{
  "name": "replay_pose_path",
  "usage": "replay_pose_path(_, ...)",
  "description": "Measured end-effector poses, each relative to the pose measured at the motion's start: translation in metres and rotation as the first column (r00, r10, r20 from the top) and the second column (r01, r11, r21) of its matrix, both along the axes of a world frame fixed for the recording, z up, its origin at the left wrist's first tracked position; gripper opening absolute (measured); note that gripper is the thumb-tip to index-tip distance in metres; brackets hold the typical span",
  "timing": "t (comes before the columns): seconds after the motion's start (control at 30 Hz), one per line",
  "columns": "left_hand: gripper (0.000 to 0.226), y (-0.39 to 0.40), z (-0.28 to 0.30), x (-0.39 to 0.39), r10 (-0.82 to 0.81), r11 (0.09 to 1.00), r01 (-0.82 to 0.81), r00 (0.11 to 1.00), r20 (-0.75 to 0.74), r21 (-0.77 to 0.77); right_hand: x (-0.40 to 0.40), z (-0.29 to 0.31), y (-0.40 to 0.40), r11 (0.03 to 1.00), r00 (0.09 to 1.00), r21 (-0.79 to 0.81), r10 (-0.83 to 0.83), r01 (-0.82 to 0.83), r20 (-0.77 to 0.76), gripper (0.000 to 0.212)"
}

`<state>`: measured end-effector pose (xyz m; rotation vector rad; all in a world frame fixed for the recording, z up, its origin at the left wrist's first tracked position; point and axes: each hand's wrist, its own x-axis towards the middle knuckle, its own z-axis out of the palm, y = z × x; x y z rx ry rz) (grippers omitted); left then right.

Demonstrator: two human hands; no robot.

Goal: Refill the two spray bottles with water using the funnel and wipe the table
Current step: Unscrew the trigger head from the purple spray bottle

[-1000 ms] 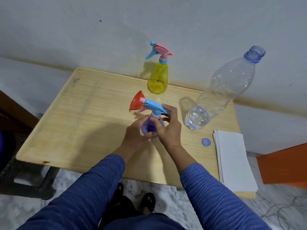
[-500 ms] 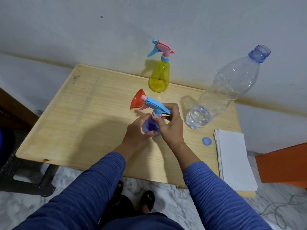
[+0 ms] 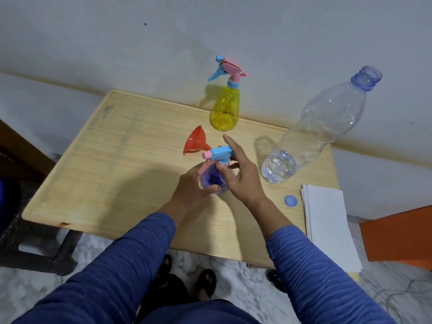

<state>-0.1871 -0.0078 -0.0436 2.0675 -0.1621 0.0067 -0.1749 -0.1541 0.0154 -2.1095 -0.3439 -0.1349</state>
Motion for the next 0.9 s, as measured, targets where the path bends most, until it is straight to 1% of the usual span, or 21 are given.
replay_pose_path(0.07,0.065,-0.0013,0.0021,0.0,-0.006,1.0,0.006,1.0,-0.003,0.003,0.0021,-0.0006,0.0007,0.998,0.998,-0.022,-0.061,0.061,0.013,0.068)
replay_pose_path(0.13,0.06,-0.0019,0.0017,0.0013,0.007,1.0,-0.007,1.0,-0.015,0.019,0.0028,-0.001,0.0017,0.995,0.995,-0.005,-0.1,0.1,0.03,0.066)
replay_pose_path(0.17,0.059,-0.0021,0.0018,0.002,0.012,1.0,-0.011,1.0,-0.018,0.018,0.0019,-0.0012,0.0017,0.996,0.995,0.007,-0.091,0.091,0.037,0.064)
replay_pose_path(0.23,0.065,-0.0015,0.0005,0.0027,0.0,1.0,0.0,1.0,0.0,0.006,-0.0025,-0.0004,0.0006,0.998,0.999,0.039,-0.042,0.041,0.022,0.063)
replay_pose_path(0.3,0.069,-0.0023,0.0007,0.0026,-0.017,1.0,0.017,1.0,0.016,0.007,-0.0042,0.0002,-0.0013,0.998,1.0,0.057,-0.017,0.017,0.015,0.067)
replay_pose_path(0.37,0.065,-0.0037,0.0021,0.0025,-0.021,1.0,0.02,0.999,0.024,0.013,-0.0013,0.0,-0.0018,0.998,0.998,0.041,-0.056,0.055,0.014,0.073)
replay_pose_path(0.43,0.064,-0.0042,0.0025,0.0029,-0.018,1.0,0.017,0.999,0.031,0.019,0.0012,0.0028,-0.0006,0.996,0.995,0.03,-0.087,0.086,0.042,0.068)
replay_pose_path(0.5,0.066,-0.0037,0.0022,0.003,-0.018,0.999,0.017,0.999,0.031,0.029,-0.0012,0.0058,0.0018,0.998,0.998,0.05,-0.052,0.05,0.047,0.065)
replay_pose_path(0.57,0.067,-0.0031,0.0005,0.0034,-0.019,0.999,0.018,0.999,0.032,0.037,-0.0049,0.0069,0.0029,0.997,1.0,0.081,-0.007,0.006,0.009,0.069)
replay_pose_path(0.63,0.063,-0.0044,0.0005,0.0036,-0.018,0.999,0.017,0.999,0.033,0.033,-0.004,0.0041,0.0024,0.997,1.0,0.075,-0.027,0.027,0.008,0.076)
replay_pose_path(0.73,0.061,-0.0051,0.0025,0.003,-0.008,0.999,0.007,1.0,0.013,0.031,0.0008,0.006,0.002,0.996,0.997,0.043,-0.073,0.073,0.004,0.073)
replay_pose_path(0.83,0.062,-0.0039,-0.0009,0.0037,-0.01,0.999,0.01,1.0,0.021,0.041,-0.0025,0.008,0.0012,0.997,0.999,0.082,0.001,0.002,-0.038,0.071)
replay_pose_path(0.9,0.056,-0.0046,-0.0004,0.0028,0.008,0.999,-0.009,1.0,0.019,0.047,-0.0038,0.0062,-0.0001,0.994,0.999,0.111,0.021,-0.016,-0.05,0.07)
